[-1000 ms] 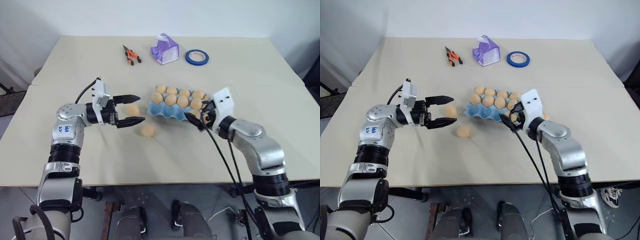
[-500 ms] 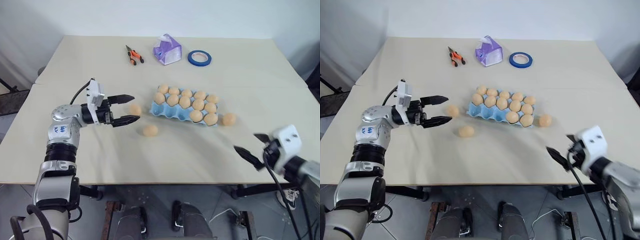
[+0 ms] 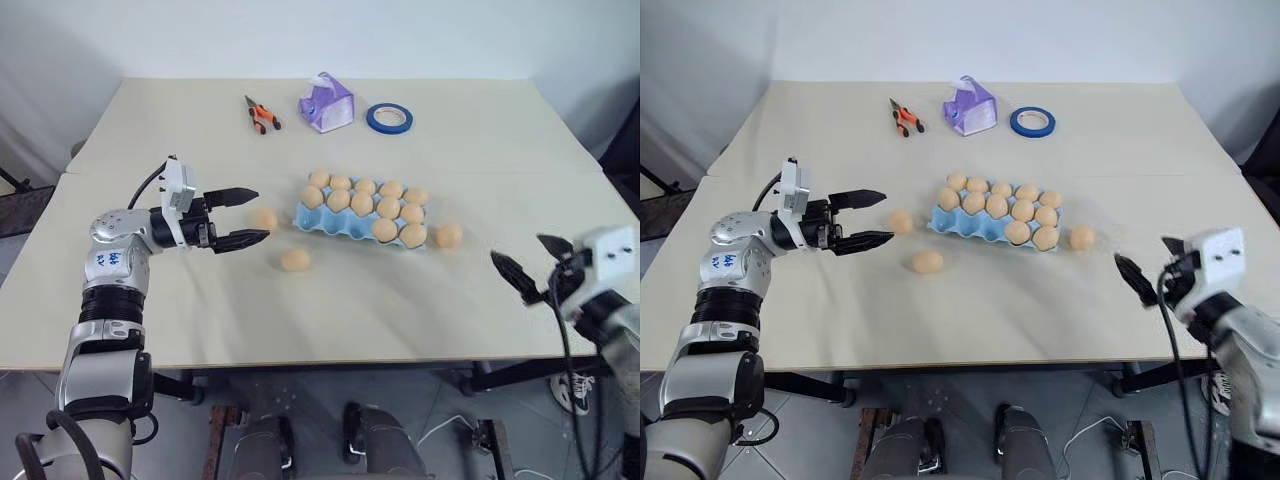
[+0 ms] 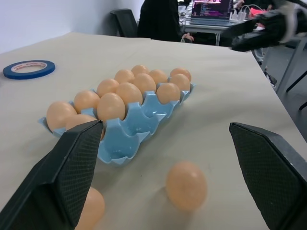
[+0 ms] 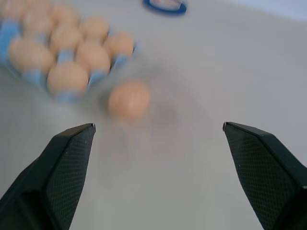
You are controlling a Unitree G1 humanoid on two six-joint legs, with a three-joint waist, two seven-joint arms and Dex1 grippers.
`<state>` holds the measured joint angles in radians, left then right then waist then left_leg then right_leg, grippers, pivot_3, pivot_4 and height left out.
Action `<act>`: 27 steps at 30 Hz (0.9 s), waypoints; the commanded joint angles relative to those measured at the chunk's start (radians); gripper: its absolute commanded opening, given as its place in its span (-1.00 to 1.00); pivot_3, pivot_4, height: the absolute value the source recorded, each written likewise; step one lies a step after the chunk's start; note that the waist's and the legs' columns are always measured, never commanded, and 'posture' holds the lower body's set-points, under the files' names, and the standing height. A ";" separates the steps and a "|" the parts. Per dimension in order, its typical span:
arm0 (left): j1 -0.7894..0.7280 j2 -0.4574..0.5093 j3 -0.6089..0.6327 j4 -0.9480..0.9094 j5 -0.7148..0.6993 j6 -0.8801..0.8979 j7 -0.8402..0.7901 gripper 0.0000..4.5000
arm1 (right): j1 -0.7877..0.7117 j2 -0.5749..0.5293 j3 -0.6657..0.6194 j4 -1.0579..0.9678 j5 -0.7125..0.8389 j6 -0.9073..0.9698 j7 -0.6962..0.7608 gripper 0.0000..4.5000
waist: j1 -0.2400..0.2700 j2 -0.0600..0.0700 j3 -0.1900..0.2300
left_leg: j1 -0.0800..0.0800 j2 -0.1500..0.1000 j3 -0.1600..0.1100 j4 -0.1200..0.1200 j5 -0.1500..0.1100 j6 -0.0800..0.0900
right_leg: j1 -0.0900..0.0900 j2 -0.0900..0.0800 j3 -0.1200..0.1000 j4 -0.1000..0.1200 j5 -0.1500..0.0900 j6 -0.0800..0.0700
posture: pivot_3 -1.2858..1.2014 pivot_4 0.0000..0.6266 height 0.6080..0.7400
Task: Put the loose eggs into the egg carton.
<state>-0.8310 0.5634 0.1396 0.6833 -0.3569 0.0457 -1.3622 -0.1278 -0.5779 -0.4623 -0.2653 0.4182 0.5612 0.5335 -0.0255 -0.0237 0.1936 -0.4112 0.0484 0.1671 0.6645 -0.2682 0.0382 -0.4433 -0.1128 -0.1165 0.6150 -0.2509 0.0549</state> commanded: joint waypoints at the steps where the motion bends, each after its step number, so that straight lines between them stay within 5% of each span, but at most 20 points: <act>1: -0.013 0.013 0.018 -0.033 -0.020 -0.002 0.005 1.00 | -0.124 0.056 0.077 0.145 -0.042 -0.022 -0.081 0.98 | -0.002 0.000 0.000 | 0.000 0.000 0.000 0.000 0.000 0.000 | -0.001 0.000 0.001 0.002 0.000 0.000 | 0.03 -0.52 1.00; 17: 0.065 0.032 0.047 -0.153 -0.043 0.041 0.063 1.00 | -0.393 0.131 0.228 0.620 -0.143 -0.230 -0.079 0.98 | -0.006 0.000 0.000 | 0.002 -0.001 0.005 -0.001 0.004 -0.002 | -0.003 0.001 0.002 0.006 -0.001 0.001 | 0.03 -0.52 1.00; 20: 0.072 0.031 0.048 -0.165 -0.045 0.045 0.069 1.00 | -0.408 0.128 0.257 0.666 -0.184 -0.258 -0.093 0.70 | -0.007 0.000 0.000 | 0.003 -0.001 0.005 -0.001 0.004 -0.002 | -0.003 0.001 0.003 0.006 -0.001 0.001 | 0.03 -0.52 1.00; 27: 0.085 0.030 0.051 -0.185 -0.053 0.048 0.085 1.00 | -0.413 0.121 0.245 0.598 -0.188 -0.279 -0.104 -0.33 | -0.009 0.000 0.000 | 0.003 0.000 0.006 -0.001 0.004 -0.002 | -0.003 0.001 0.006 0.007 -0.001 0.001 | 0.03 -0.52 1.00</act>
<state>-0.7490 0.5790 0.1760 0.5453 -0.3878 0.0924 -1.2802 -0.5265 -0.4350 -0.2001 0.4004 0.2241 0.3028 0.4354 -0.0350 -0.0233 0.1938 -0.4081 0.0479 0.1729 0.6631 -0.2638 0.0357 -0.4462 -0.1122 -0.1098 0.6217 -0.2517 0.0561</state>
